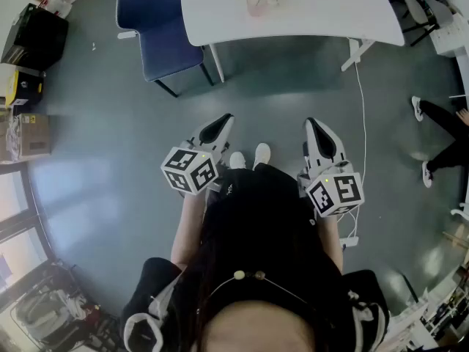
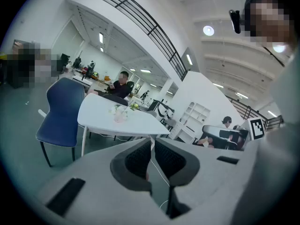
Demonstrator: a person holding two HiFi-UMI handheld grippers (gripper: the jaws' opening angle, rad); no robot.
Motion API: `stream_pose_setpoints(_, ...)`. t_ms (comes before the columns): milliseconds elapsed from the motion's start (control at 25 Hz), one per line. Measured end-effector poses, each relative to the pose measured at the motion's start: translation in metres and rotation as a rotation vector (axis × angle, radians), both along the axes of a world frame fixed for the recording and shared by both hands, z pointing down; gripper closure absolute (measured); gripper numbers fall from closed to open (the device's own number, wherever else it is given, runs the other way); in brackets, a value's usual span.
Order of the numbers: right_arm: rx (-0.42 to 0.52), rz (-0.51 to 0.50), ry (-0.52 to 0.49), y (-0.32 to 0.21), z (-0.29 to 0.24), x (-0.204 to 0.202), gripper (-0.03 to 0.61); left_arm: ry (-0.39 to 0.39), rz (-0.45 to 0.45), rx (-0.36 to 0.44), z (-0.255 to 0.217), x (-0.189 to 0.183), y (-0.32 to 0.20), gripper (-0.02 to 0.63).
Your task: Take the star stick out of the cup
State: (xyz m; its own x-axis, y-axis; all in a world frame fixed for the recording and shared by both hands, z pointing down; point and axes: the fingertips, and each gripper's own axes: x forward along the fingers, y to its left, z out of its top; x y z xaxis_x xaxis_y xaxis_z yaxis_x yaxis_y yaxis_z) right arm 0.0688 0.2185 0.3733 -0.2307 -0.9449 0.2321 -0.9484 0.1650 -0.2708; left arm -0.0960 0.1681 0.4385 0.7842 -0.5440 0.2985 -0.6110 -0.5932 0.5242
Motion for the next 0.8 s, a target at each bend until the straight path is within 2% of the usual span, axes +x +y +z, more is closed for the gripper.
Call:
stream_pose_setpoints(480,-0.004,-0.003,-0.013,0.000,0.006,0.023,0.575,-0.008,-0.003,0.001,0.000,0.020,0.004,0.583)
stream_pose_setpoints(800,0.008,-0.045,-0.072,-0.004,0.006,0.043,0.575,-0.018,-0.022,0.001,0.001,0.038,0.003,0.583)
